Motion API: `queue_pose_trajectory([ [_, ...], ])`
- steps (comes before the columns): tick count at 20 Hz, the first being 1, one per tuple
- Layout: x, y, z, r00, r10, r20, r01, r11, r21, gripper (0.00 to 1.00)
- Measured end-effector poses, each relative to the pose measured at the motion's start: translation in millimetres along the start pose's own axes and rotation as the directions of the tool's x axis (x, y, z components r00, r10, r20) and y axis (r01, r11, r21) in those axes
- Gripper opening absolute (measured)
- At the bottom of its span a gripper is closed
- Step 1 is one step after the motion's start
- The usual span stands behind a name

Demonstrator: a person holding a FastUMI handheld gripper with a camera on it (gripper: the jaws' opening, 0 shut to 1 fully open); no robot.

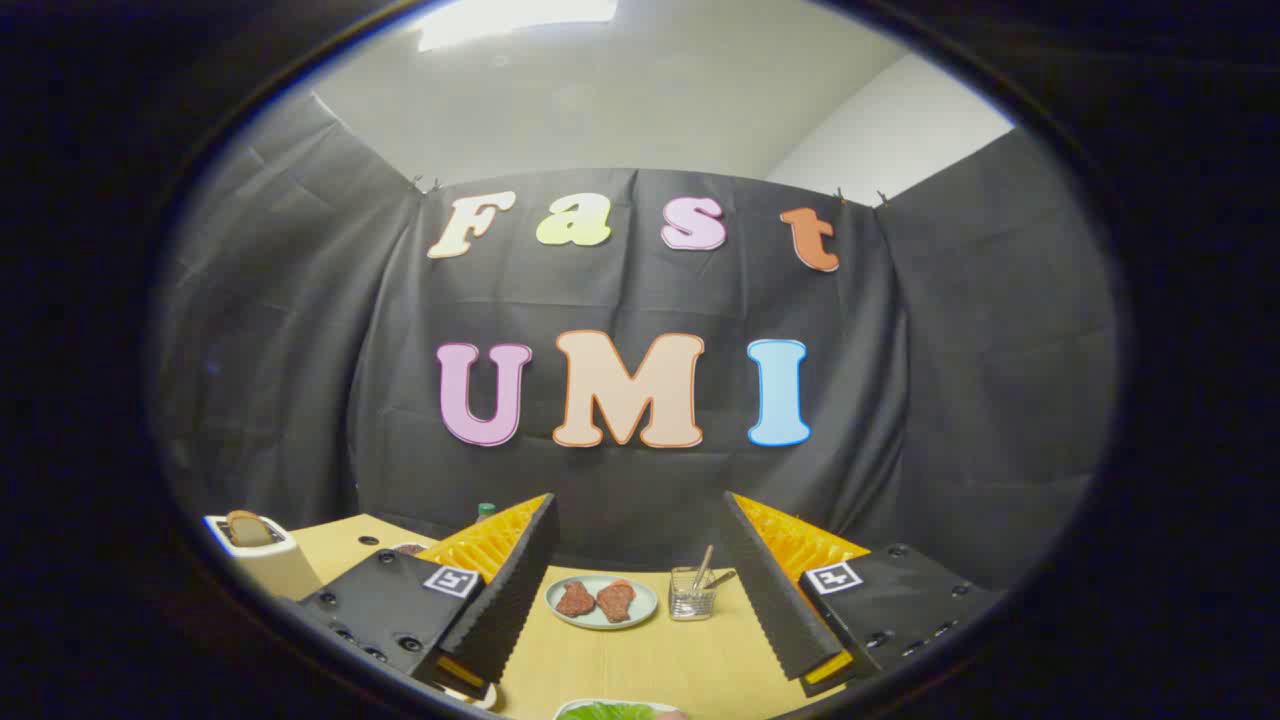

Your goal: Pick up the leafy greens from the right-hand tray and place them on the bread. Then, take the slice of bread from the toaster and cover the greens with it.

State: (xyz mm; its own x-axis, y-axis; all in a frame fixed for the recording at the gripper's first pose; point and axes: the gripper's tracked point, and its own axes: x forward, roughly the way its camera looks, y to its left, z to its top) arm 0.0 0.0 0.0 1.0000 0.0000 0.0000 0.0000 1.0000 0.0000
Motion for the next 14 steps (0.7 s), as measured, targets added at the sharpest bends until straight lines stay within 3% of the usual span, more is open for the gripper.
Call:
queue_pose_trajectory([
  [14,-10.1,5.8,2.9,1.000,-0.026,-0.006,0.026,1.000,-0.011,1.00],
])
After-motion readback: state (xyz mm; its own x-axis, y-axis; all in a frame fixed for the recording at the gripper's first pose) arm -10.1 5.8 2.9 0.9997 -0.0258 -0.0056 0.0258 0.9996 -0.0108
